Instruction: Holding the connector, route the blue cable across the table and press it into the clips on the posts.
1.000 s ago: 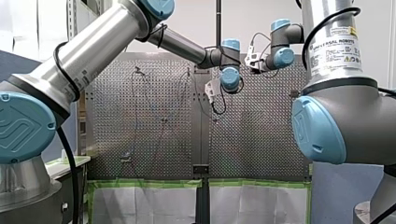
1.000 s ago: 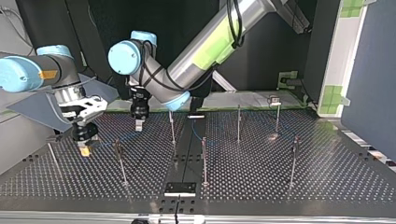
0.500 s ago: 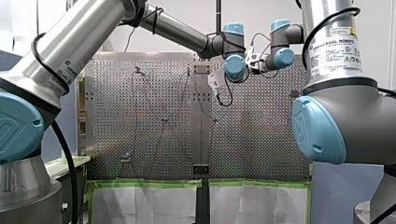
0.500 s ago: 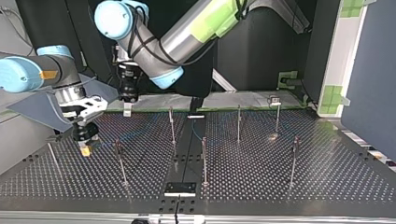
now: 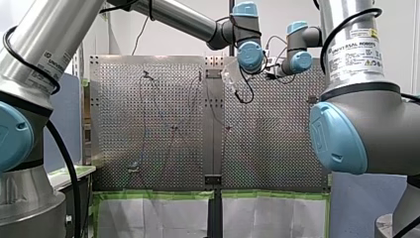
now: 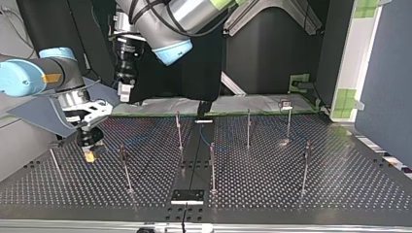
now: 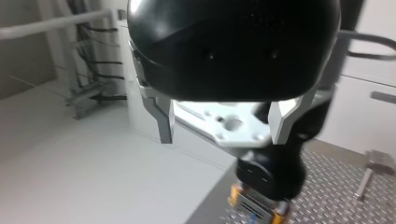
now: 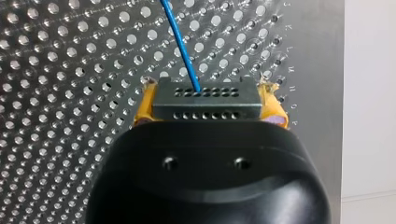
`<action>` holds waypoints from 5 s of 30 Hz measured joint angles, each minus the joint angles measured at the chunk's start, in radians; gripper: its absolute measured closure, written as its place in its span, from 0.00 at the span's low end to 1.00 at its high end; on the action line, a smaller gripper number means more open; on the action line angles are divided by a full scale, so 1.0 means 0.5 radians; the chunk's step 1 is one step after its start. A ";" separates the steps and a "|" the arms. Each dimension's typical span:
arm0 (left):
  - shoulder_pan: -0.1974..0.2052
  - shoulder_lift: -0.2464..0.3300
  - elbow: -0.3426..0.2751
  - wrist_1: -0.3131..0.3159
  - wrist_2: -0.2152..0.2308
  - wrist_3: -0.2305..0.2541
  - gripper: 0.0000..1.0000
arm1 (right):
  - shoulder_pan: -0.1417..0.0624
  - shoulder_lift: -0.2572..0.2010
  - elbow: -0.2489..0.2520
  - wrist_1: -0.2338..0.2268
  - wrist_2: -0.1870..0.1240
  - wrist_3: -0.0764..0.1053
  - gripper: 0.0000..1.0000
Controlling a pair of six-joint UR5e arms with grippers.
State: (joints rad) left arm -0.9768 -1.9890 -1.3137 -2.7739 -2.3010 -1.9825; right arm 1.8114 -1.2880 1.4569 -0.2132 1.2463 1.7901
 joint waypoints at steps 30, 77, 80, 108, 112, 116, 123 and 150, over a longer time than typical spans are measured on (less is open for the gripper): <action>0.000 0.501 -0.501 0.500 -0.166 0.028 0.00 | -0.024 0.019 -0.012 -0.036 0.000 0.019 1.00; 0.005 0.700 -1.297 1.054 -0.152 0.043 0.00 | -0.086 0.044 -0.029 -0.047 -0.021 0.034 1.00; 0.007 0.700 -1.347 1.099 -0.153 -0.002 0.00 | -0.086 0.044 -0.028 -0.046 -0.021 0.034 1.00; 0.032 0.700 -1.834 1.464 -0.167 0.318 0.00 | -0.071 0.050 -0.028 -0.038 -0.021 0.023 1.00; 0.036 0.699 -1.912 1.439 -0.164 0.339 0.00 | -0.071 0.050 -0.028 -0.037 -0.021 0.020 1.00; 0.045 0.699 -1.982 1.425 -0.166 0.368 0.00 | -0.070 0.050 -0.028 -0.036 -0.021 0.018 1.00; 0.082 0.699 -2.107 1.451 -0.171 0.378 0.00 | -0.063 0.050 -0.028 -0.026 -0.021 0.007 1.00; 0.207 0.700 -2.271 1.507 -0.112 0.348 0.00 | -0.058 0.050 -0.028 -0.022 -0.022 -0.018 1.00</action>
State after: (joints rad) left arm -0.8733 -1.6388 -2.4490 -2.0205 -2.3569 -1.8085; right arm 1.7824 -1.2630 1.4430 -0.2239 1.2355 1.7810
